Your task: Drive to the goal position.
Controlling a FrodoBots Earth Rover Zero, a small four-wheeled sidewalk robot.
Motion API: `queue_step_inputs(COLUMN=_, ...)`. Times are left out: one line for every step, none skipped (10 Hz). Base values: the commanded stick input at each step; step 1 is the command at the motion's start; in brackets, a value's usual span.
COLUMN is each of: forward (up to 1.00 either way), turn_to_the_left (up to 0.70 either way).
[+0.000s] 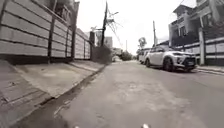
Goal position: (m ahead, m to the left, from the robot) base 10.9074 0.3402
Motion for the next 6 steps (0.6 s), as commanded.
queue_step_inputs(forward=1.00, turn_to_the_left=0.00)
queue_step_inputs(forward=1.00, turn_to_the_left=0.00)
queue_step_inputs(forward=1.00, turn_to_the_left=0.00)
queue_step_inputs(forward=1.00, turn_to_the_left=0.00)
queue_step_inputs(forward=1.00, turn_to_the_left=0.00)
queue_step_inputs(forward=1.00, turn_to_the_left=0.00)
